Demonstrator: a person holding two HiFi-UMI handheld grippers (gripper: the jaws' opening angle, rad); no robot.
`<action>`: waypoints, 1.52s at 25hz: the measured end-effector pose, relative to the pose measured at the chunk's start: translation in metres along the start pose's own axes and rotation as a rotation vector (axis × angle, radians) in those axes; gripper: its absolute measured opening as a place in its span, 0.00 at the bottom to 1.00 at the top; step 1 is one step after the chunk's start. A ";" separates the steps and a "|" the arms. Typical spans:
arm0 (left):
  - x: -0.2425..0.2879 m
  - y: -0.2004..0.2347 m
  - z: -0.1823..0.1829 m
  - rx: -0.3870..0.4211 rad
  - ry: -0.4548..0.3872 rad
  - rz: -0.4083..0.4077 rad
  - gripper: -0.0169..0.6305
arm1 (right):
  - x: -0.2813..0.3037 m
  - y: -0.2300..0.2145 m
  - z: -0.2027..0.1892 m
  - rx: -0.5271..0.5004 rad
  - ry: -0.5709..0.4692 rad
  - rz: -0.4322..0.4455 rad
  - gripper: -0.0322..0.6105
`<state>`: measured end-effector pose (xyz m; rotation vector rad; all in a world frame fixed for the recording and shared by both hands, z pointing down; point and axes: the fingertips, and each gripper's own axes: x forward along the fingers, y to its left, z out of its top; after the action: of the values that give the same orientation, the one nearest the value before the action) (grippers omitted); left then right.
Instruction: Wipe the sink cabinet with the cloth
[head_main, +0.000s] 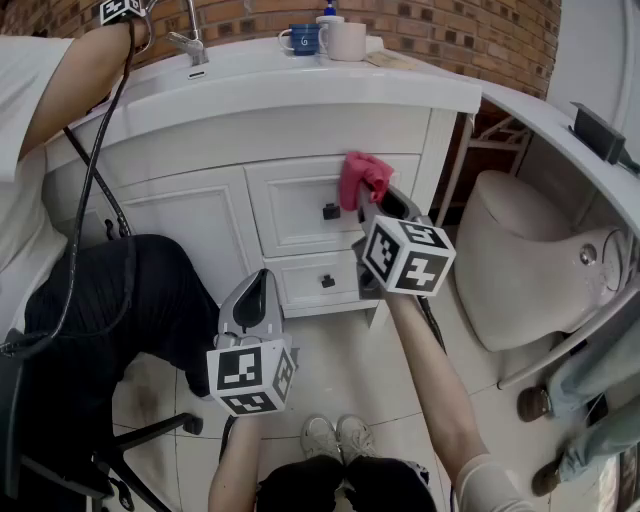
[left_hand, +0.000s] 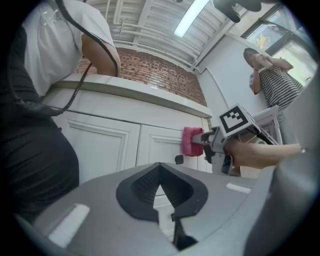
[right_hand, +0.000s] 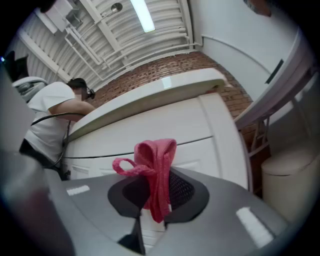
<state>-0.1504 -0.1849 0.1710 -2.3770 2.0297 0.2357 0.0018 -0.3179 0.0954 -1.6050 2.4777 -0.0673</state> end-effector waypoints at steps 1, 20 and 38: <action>0.001 -0.001 -0.001 0.007 0.001 -0.007 0.05 | -0.005 -0.024 0.003 0.009 -0.004 -0.037 0.15; -0.012 0.078 -0.016 -0.065 -0.037 0.175 0.05 | 0.005 0.162 -0.099 -0.008 0.141 0.327 0.14; 0.026 -0.013 -0.029 -0.026 0.034 0.054 0.05 | -0.010 -0.027 -0.075 -0.127 0.118 -0.034 0.14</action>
<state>-0.1304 -0.2117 0.1955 -2.3590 2.1215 0.2258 0.0167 -0.3243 0.1738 -1.7420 2.5905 -0.0100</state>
